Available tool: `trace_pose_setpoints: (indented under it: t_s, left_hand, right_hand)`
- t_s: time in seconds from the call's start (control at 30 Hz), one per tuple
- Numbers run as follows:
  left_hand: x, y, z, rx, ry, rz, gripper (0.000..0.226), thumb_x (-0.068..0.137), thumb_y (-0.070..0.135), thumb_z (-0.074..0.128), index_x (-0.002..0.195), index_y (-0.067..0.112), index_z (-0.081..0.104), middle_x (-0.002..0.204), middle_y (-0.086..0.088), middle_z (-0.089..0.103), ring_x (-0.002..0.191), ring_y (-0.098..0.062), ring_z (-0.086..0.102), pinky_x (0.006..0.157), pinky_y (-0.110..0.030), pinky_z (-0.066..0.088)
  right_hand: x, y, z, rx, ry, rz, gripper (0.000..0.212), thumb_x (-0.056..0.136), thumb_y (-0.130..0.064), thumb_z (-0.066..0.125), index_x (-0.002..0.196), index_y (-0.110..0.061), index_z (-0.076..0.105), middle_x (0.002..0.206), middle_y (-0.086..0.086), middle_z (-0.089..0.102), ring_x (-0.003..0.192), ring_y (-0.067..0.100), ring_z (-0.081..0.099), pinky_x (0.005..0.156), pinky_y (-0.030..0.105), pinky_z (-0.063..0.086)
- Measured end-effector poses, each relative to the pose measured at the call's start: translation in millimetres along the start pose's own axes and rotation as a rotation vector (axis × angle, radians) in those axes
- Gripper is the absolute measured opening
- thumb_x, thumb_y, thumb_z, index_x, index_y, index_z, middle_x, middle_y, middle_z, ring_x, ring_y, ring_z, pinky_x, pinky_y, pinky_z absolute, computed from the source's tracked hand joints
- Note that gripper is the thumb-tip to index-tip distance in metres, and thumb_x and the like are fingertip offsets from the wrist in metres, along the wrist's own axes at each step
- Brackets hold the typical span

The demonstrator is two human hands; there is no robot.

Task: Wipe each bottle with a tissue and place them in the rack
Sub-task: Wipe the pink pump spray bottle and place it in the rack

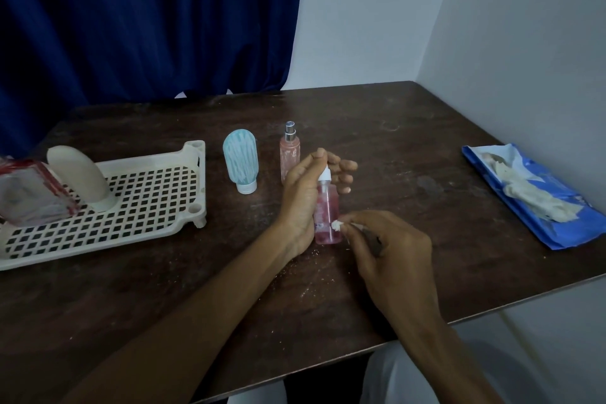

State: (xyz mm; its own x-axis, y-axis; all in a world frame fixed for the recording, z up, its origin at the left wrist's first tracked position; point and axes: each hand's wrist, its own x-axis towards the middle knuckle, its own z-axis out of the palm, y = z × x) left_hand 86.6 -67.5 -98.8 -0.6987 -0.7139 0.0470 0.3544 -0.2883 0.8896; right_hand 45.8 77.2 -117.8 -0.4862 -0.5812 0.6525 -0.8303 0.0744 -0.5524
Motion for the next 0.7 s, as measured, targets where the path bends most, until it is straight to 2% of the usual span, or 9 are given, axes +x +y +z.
trace_pose_setpoints:
  t_s: [0.13, 0.23, 0.47, 0.63, 0.7]
  left_hand:
    - [-0.7, -2.0, 1.1, 0.131, 0.069, 0.021, 0.032, 0.101, 0.035, 0.052, 0.101, 0.011, 0.073, 0.084, -0.003, 0.071, 0.070, -0.011, 0.060, 0.071, -0.029, 0.053]
    - [-1.4, 0.2, 4.3, 0.139, 0.087, 0.025, 0.031, 0.101, 0.034, 0.053, 0.107, 0.011, 0.072, 0.084, -0.006, 0.075, 0.069, -0.011, 0.066, 0.072, -0.025, 0.055]
    - [-6.7, -1.6, 7.3, 0.006, 0.042, -0.059, 0.034, 0.104, 0.031, 0.046, 0.104, 0.003, 0.066, 0.091, -0.013, 0.076, 0.081, -0.020, 0.074, 0.072, -0.030, 0.060]
    - [-4.5, 2.5, 6.9, -0.095, 0.057, -0.093, 0.032, 0.104, 0.029, 0.046, 0.099, 0.003, 0.064, 0.088, -0.012, 0.075, 0.080, -0.019, 0.074, 0.073, -0.030, 0.060]
    - [-3.3, 2.6, 7.5, -0.147, 0.080, -0.103, 0.030, 0.104, 0.027, 0.047, 0.098, 0.002, 0.063, 0.084, -0.011, 0.075, 0.078, -0.018, 0.074, 0.073, -0.029, 0.060]
  right_hand:
    - [0.4, -1.8, 2.3, -0.024, 0.030, -0.041, 0.016, 0.083, -0.003, 0.078, 0.095, -0.012, 0.077, 0.094, -0.003, 0.073, 0.088, 0.008, 0.067, 0.085, 0.009, 0.045]
    - [0.9, -1.9, 3.4, -0.031, 0.042, -0.037, 0.016, 0.083, -0.003, 0.078, 0.096, -0.012, 0.077, 0.096, -0.002, 0.074, 0.090, 0.008, 0.067, 0.087, 0.008, 0.044]
    - [27.8, -8.1, 5.7, -0.028, 0.061, -0.067, 0.015, 0.085, -0.003, 0.075, 0.098, -0.011, 0.076, 0.093, -0.001, 0.074, 0.087, 0.005, 0.065, 0.083, 0.004, 0.043]
    - [34.2, -8.3, 8.1, -0.020, 0.026, -0.097, 0.016, 0.085, -0.002, 0.073, 0.098, -0.009, 0.077, 0.093, 0.001, 0.074, 0.086, 0.010, 0.068, 0.080, 0.016, 0.050]
    - [26.7, -8.4, 6.4, -0.035, -0.017, -0.102, 0.016, 0.085, -0.003, 0.074, 0.099, -0.010, 0.077, 0.095, 0.001, 0.073, 0.087, 0.011, 0.068, 0.081, 0.015, 0.050]
